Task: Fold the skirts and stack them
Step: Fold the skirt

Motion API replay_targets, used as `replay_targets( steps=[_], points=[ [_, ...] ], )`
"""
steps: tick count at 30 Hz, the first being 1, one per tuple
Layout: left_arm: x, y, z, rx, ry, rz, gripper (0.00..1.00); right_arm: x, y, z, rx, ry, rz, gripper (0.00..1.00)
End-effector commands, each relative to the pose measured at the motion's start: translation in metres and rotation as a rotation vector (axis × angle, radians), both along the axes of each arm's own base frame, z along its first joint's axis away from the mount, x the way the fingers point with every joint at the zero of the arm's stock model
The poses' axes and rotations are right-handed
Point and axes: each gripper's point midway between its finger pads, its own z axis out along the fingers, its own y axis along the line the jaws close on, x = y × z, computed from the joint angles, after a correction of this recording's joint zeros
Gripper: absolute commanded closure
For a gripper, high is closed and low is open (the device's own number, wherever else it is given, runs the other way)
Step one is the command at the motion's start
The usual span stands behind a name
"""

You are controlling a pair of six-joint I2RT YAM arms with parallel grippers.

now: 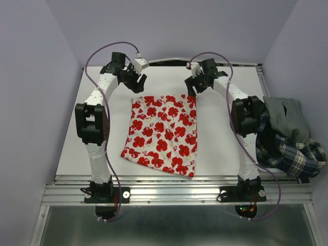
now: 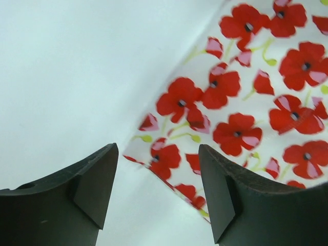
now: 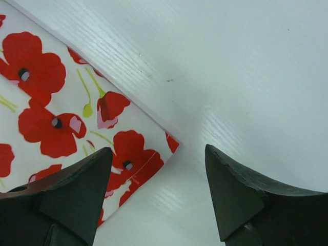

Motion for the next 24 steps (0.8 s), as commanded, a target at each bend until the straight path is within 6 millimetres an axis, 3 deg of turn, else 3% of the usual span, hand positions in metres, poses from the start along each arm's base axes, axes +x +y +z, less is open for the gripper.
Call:
replay_targets(
  steps=[1,2,3,5,6,11,17,22,24],
  points=[
    [0.038,0.007,0.003,0.033,-0.071,-0.022,0.25,0.026,0.014,0.007,-0.036,-0.114,0.082,0.22],
    [0.043,0.008,-0.018,0.039,-0.03,-0.031,0.25,0.027,0.014,0.004,-0.046,-0.123,0.101,0.22],
    [0.049,0.01,-0.013,0.032,-0.035,-0.034,0.25,0.025,0.014,-0.009,-0.053,-0.107,0.113,0.22],
    [0.054,0.013,-0.034,0.022,0.007,-0.046,0.26,0.028,0.008,-0.021,-0.069,-0.107,0.121,0.23],
    [0.059,0.013,-0.03,0.016,-0.006,-0.052,0.27,0.028,0.008,-0.026,-0.073,-0.104,0.123,0.25],
    [0.051,0.016,-0.065,0.043,0.062,-0.12,0.33,0.021,0.006,-0.052,-0.093,-0.068,0.145,0.36],
    [0.027,0.024,-0.092,0.041,0.16,-0.172,0.38,0.018,0.003,-0.059,-0.083,-0.053,0.154,0.42],
    [0.022,0.027,-0.097,0.012,0.185,-0.172,0.47,0.02,0.0,-0.055,-0.073,-0.059,0.158,0.51],
    [0.026,0.027,-0.09,-0.016,0.17,-0.166,0.46,0.022,0.002,-0.049,-0.066,-0.068,0.158,0.49]
  ],
)
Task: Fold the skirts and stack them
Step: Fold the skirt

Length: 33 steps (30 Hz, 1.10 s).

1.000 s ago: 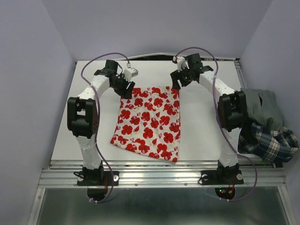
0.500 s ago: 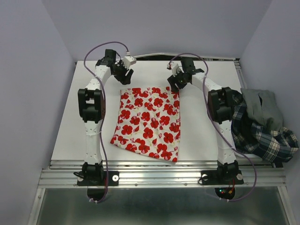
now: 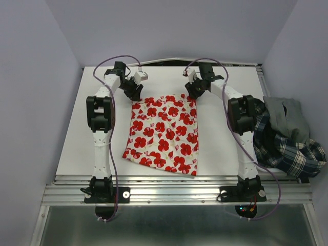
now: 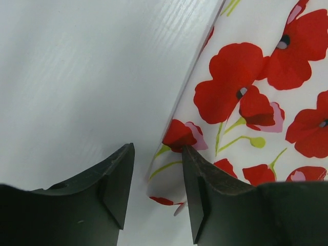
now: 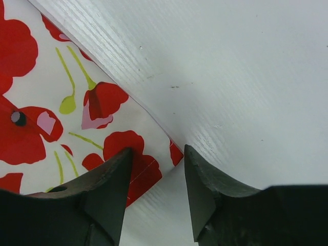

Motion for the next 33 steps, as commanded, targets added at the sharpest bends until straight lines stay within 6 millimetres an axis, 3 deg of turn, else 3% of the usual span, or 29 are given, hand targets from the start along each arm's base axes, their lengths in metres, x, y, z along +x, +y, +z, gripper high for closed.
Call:
replay_targets(
  steps=[1,4,8,12,18,23,28,33],
  points=[
    [0.0,0.007,0.033,-0.071,-0.027,0.0,0.43,0.01,0.0,0.005,0.018,-0.041,0.011,0.44],
    [0.01,0.008,0.063,-0.118,-0.089,0.022,0.36,0.012,0.0,0.016,0.026,-0.056,0.001,0.29],
    [0.013,0.009,0.084,-0.13,-0.131,0.025,0.31,0.021,-0.004,0.039,0.073,-0.078,-0.026,0.29],
    [0.007,0.009,0.087,-0.124,-0.12,0.017,0.3,0.027,0.001,0.055,0.125,-0.09,-0.017,0.3],
    [0.001,0.011,0.088,-0.16,-0.09,0.02,0.28,0.024,0.008,0.053,0.182,-0.056,0.019,0.32],
    [-0.003,0.015,0.073,-0.143,-0.051,0.023,0.28,0.019,0.01,0.039,0.188,-0.018,0.038,0.33],
    [-0.012,0.019,0.046,-0.111,0.018,0.02,0.31,0.015,0.011,0.021,0.182,0.014,0.049,0.39],
    [-0.01,0.024,0.027,-0.083,0.04,0.039,0.54,0.016,0.012,0.011,0.186,0.034,0.048,0.5]
  ],
)
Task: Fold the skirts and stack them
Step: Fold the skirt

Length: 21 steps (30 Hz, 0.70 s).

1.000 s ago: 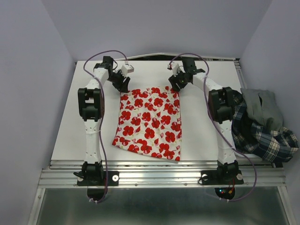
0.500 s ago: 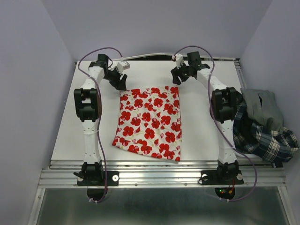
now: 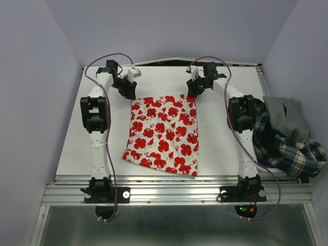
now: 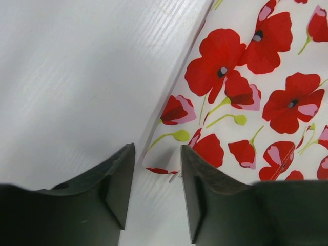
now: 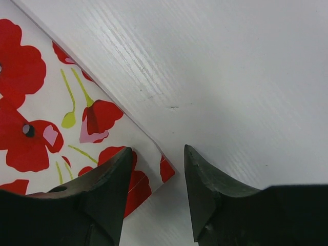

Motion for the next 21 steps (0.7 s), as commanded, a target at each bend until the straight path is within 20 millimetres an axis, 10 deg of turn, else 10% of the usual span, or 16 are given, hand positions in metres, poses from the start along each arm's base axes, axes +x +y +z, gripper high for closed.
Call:
replay_targets(
  steps=[1,10,21],
  points=[
    [0.004,0.007,0.001,0.02,-0.005,0.014,0.56,0.008,0.005,0.01,0.024,-0.029,0.018,0.52],
    [0.008,0.002,0.006,-0.005,-0.024,0.009,0.9,0.012,0.004,0.018,0.016,-0.046,0.016,0.99],
    [0.027,0.001,0.063,-0.031,-0.168,0.053,1.0,0.059,-0.014,0.094,0.06,-0.24,-0.108,0.99]
  ],
)
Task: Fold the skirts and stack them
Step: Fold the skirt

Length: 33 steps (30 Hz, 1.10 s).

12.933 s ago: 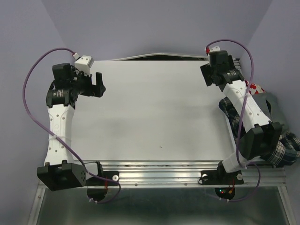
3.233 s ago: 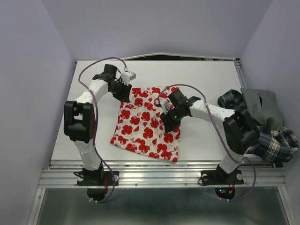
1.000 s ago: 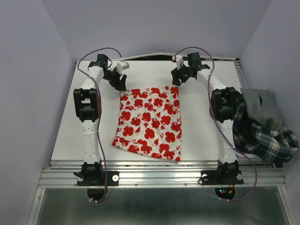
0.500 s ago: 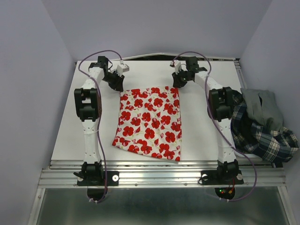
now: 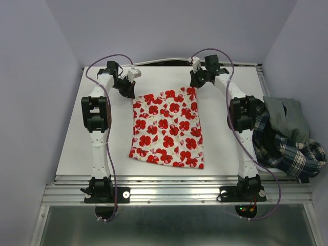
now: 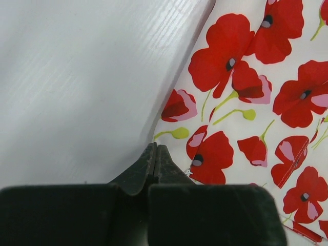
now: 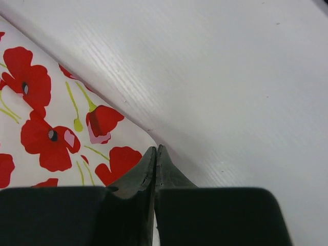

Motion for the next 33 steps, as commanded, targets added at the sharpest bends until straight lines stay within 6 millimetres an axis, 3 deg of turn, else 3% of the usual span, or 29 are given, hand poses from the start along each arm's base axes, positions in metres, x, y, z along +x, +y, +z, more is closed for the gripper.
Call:
replay_targets(
  steps=[1,5,6,10,13,14,15,16,17,19,20,21,24,25,26,27,28,29,30,31,32,33],
  points=[
    [0.021,0.0,0.082,-0.031,-0.188,0.03,1.0,0.037,-0.013,0.063,0.032,-0.183,-0.072,0.99],
    [0.032,0.004,0.116,-0.015,-0.295,0.057,1.0,0.042,-0.014,0.097,0.047,-0.263,-0.084,0.99],
    [0.033,0.005,0.121,-0.01,-0.311,0.06,1.0,0.043,-0.014,0.098,0.046,-0.267,-0.087,0.99],
    [0.032,0.008,0.15,0.007,-0.383,0.057,1.0,0.041,-0.016,0.141,0.058,-0.348,-0.094,0.99],
    [0.023,0.009,0.172,0.019,-0.431,0.052,1.0,0.034,-0.016,0.16,0.067,-0.374,-0.085,0.99],
    [0.017,0.01,0.169,0.025,-0.421,0.043,1.0,0.029,-0.017,0.172,0.071,-0.389,-0.084,0.99],
    [0.01,0.01,0.182,0.032,-0.448,0.035,1.0,0.026,-0.017,0.176,0.068,-0.397,-0.077,0.99],
    [0.006,0.012,0.184,0.047,-0.46,0.026,1.0,0.021,-0.017,0.182,0.072,-0.402,-0.071,0.99],
    [-0.002,0.013,0.174,0.055,-0.436,0.019,1.0,0.015,-0.018,0.196,0.077,-0.421,-0.068,0.99],
    [-0.015,0.015,0.181,0.084,-0.46,-0.006,1.0,0.002,-0.016,0.19,0.079,-0.394,-0.046,0.99],
    [-0.024,0.016,0.17,0.093,-0.432,-0.015,1.0,-0.004,-0.016,0.19,0.082,-0.386,-0.035,0.99],
    [-0.032,0.016,0.177,0.099,-0.444,-0.021,1.0,-0.016,-0.015,0.188,0.081,-0.366,-0.014,0.99],
    [-0.054,0.02,0.17,0.122,-0.445,-0.045,1.0,-0.037,-0.016,0.184,0.084,-0.307,0.003,0.99],
    [-0.059,0.019,0.17,0.127,-0.45,-0.052,1.0,-0.048,-0.014,0.173,0.092,-0.265,0.021,0.99],
    [-0.069,0.021,0.156,0.139,-0.426,-0.065,1.0,-0.055,-0.013,0.171,0.098,-0.244,0.029,0.99],
    [-0.076,0.021,0.163,0.145,-0.451,-0.072,1.0,-0.064,-0.012,0.167,0.109,-0.214,0.032,0.99],
    [-0.082,0.022,0.162,0.151,-0.453,-0.081,1.0,-0.075,-0.011,0.178,0.124,-0.219,0.042,0.99],
    [-0.093,0.024,0.157,0.166,-0.457,-0.093,1.0,-0.092,-0.007,0.173,0.13,-0.19,0.06,0.99],
    [-0.1,0.024,0.155,0.171,-0.46,-0.106,1.0,-0.096,-0.007,0.159,0.126,-0.157,0.058,0.99],
    [-0.104,0.026,0.153,0.185,-0.468,-0.112,1.0,-0.108,-0.002,0.167,0.133,-0.163,0.075,0.99],
    [-0.114,0.027,0.139,0.192,-0.441,-0.118,1.0,-0.122,0.002,0.15,0.128,-0.117,0.088,0.99],
    [-0.118,0.03,0.145,0.213,-0.478,-0.125,1.0,-0.133,0.008,0.146,0.129,-0.104,0.105,0.99]
  ],
)
